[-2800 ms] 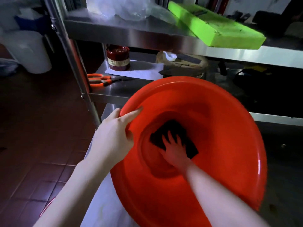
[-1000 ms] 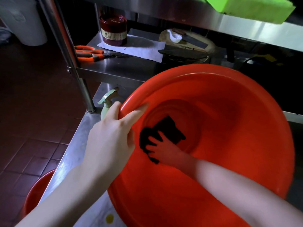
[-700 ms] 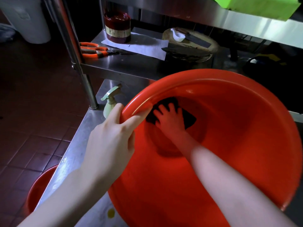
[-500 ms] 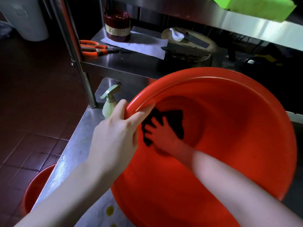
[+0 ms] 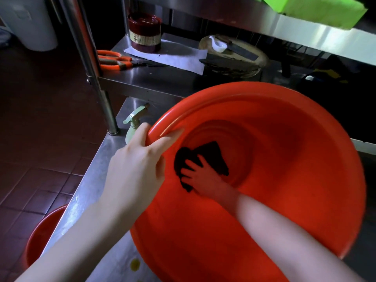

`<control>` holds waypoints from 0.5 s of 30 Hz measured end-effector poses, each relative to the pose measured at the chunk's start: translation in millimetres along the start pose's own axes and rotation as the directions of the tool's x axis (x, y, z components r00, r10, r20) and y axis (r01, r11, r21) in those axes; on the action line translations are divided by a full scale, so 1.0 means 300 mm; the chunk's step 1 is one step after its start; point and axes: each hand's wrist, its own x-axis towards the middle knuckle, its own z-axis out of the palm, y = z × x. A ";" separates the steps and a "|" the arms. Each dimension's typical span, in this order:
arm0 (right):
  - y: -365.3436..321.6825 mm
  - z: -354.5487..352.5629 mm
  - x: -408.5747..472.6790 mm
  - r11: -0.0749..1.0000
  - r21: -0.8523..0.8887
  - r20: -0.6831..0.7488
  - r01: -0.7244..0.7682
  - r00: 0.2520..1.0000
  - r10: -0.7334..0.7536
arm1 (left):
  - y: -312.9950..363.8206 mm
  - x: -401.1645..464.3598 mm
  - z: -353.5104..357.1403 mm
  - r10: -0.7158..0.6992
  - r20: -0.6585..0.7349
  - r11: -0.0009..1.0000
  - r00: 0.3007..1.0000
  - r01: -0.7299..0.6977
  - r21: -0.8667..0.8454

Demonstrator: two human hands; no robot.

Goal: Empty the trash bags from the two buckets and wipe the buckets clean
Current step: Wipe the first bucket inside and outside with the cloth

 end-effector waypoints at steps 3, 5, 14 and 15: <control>0.112 0.014 -0.003 0.998 -0.010 -0.059 0.064 0.996 -0.064 | -0.002 -0.004 0.004 -0.001 -0.021 1.000 1.000 0.001 0.002; 0.176 -0.024 0.025 0.970 0.117 -0.102 -0.211 0.969 0.223 | 0.017 -0.009 0.006 0.005 -0.034 1.000 0.999 -0.004 0.011; -0.062 -0.016 -0.109 -0.411 0.541 0.544 -0.734 -0.068 0.836 | 0.048 -0.013 0.016 -0.019 -0.039 1.000 0.999 0.019 -0.002; -0.087 -0.033 -0.094 -0.486 0.523 0.605 -0.700 -0.096 0.791 | 0.046 -0.012 0.015 -0.017 -0.044 1.000 0.999 0.017 -0.006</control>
